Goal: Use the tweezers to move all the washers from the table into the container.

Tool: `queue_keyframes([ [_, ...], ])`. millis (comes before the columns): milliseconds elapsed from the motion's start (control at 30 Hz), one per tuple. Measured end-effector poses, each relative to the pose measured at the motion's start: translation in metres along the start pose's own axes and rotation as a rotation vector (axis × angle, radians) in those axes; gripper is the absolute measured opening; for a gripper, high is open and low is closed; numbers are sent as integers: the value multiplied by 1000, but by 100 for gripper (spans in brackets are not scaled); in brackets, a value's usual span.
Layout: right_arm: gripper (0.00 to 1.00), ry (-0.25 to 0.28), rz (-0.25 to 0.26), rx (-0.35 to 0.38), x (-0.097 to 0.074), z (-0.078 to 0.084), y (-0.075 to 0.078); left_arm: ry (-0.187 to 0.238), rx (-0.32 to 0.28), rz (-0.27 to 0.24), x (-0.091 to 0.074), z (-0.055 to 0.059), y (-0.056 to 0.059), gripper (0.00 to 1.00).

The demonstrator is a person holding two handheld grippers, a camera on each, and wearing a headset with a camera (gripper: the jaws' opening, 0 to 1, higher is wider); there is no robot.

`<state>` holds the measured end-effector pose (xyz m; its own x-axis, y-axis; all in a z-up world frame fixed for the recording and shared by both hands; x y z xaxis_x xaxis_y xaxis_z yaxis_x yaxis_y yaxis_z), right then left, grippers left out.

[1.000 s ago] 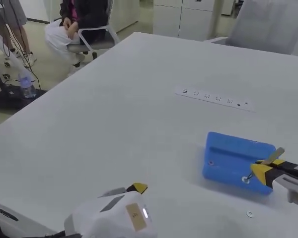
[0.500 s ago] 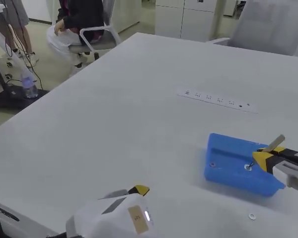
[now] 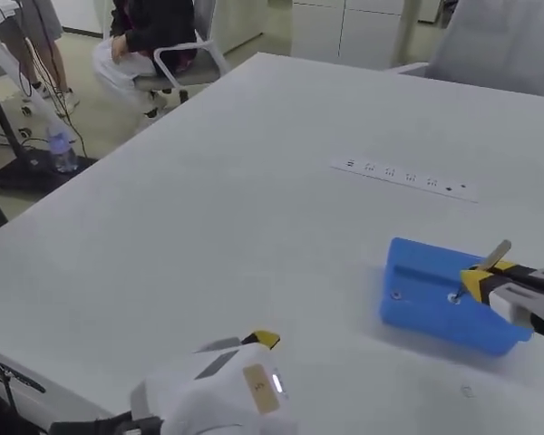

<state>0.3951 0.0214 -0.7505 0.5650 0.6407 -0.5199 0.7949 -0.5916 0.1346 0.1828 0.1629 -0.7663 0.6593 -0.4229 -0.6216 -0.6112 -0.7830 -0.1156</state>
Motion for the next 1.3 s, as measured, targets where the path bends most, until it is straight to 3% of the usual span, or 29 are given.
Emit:
queue_keyframes([
  [333,3,-64,0,27,19,20,-2,-5,-2,4,1,1,0,83],
  [800,3,-100,9,43,23,35,1,-7,-3,9,1,1,1,83],
  [1000,4,-97,9,54,22,34,2,-12,1,7,2,2,1,82],
  [1300,4,-2,27,107,-5,13,9,-19,8,10,2,3,2,82],
])
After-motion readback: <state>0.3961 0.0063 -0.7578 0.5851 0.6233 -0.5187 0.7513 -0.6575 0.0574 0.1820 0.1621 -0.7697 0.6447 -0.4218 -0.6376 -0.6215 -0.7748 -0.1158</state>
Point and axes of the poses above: the centre of the closed fingertips' face, and the gripper's own axes: x roughly forward along the fingers, y roughly to its right, z roughly out of its underside, the point moved 4 cm from there along -x, roughly backward along the fingers, and after that the axes turned 5 degrees about -x, right-handed, at the moved point
